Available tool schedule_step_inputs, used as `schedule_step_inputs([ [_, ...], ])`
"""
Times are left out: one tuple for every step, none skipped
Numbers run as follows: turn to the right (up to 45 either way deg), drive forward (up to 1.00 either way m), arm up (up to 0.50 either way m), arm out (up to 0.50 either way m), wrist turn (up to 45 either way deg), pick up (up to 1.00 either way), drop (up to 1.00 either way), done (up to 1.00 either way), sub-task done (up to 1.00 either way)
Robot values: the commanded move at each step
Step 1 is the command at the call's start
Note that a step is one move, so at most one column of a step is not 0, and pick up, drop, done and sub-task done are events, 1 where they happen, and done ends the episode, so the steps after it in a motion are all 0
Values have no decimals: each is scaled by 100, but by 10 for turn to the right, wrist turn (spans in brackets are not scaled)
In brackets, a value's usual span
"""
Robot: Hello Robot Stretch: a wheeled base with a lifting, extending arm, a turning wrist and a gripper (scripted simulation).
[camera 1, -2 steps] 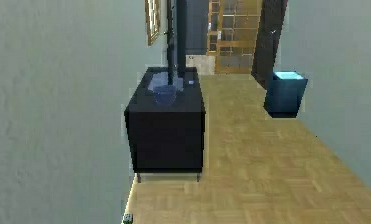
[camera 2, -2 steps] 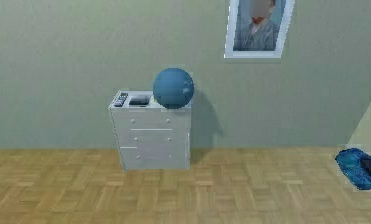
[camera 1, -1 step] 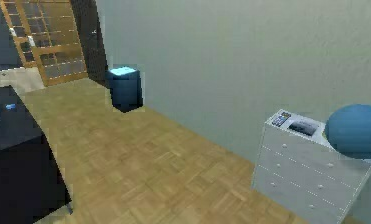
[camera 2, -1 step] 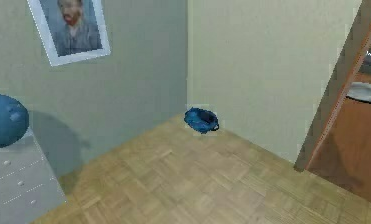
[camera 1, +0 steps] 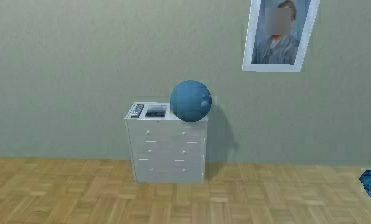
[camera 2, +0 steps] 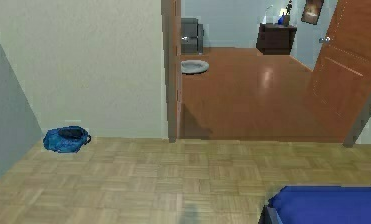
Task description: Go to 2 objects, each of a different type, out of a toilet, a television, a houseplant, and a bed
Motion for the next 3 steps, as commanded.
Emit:
schedule_step_inputs([
  [0,5,0,0,0,0,0,0,0],
  [-450,0,0,0,0,0,0,0,0],
  [-390,0,0,0,0,0,0,0,0],
])
